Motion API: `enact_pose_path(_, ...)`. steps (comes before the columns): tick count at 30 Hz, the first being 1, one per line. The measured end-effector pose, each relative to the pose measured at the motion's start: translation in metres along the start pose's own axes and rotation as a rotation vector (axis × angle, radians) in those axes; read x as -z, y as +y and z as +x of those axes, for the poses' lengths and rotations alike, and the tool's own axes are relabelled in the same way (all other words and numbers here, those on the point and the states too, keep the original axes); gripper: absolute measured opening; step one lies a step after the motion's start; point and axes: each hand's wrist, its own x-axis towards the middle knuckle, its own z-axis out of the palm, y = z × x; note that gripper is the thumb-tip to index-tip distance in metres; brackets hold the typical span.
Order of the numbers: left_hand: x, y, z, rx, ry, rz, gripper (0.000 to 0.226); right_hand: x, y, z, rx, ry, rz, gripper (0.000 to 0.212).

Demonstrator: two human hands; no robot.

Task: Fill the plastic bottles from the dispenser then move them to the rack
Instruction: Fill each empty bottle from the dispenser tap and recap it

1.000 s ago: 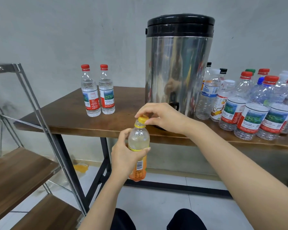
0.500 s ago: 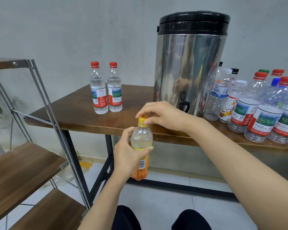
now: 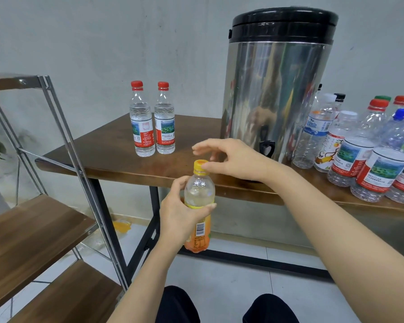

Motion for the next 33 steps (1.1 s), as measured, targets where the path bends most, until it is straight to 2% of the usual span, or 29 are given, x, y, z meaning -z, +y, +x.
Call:
enact_pose_path(2, 0.001, -0.002, 0.003, 0.011, 0.007, -0.002, 0.074, 0.0, 0.003, 0.004, 0.035, -0.025, 0.036, 0.04)
enact_pose_path(5, 0.002, -0.002, 0.004, 0.019, -0.008, 0.001, 0.076, -0.005, 0.008, 0.01, 0.003, 0.077, -0.005, 0.033)
enact_pose_path(7, 0.002, -0.002, 0.005, 0.022, -0.018, 0.013, 0.075, -0.01, 0.01, 0.011, -0.014, 0.107, -0.028, 0.036)
enact_pose_path(12, 0.005, -0.006, 0.009, 0.046, -0.015, -0.005, 0.076, -0.013, 0.01, 0.014, 0.029, 0.048, 0.148, 0.038)
enact_pose_path(16, 0.006, -0.006, 0.008, 0.036, -0.031, 0.022, 0.076, -0.018, 0.014, 0.018, -0.004, 0.127, 0.113, 0.032)
enact_pose_path(20, 0.007, -0.007, 0.01, 0.059, -0.017, 0.004, 0.075, -0.019, 0.017, 0.017, 0.012, 0.065, 0.239, 0.034)
enact_pose_path(25, 0.005, -0.005, 0.009, 0.048, -0.025, 0.034, 0.079, -0.029, 0.017, 0.018, -0.029, 0.191, 0.232, 0.031)
enact_pose_path(30, 0.005, -0.007, 0.01, 0.057, -0.021, 0.038, 0.075, -0.029, 0.014, 0.015, 0.007, 0.095, 0.354, 0.036)
enact_pose_path(33, 0.005, -0.006, 0.009, 0.037, -0.026, 0.057, 0.077, -0.032, 0.014, 0.016, 0.004, 0.198, 0.304, 0.033)
